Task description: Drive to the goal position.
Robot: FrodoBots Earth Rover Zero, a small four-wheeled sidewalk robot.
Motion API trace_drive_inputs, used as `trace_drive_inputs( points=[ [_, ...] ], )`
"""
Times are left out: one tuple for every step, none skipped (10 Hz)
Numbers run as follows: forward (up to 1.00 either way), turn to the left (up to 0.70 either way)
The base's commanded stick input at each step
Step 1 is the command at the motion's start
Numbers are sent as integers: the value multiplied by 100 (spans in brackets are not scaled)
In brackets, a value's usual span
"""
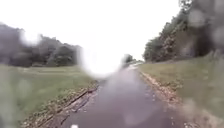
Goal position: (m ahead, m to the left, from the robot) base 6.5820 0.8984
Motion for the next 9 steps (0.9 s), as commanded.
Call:
trace_drive_inputs(
  points=[
    [85,0],
    [85,-22],
    [85,-31],
    [85,-34],
    [85,-34],
    [85,-34],
    [85,-34],
    [85,0],
    [85,0]
  ],
)
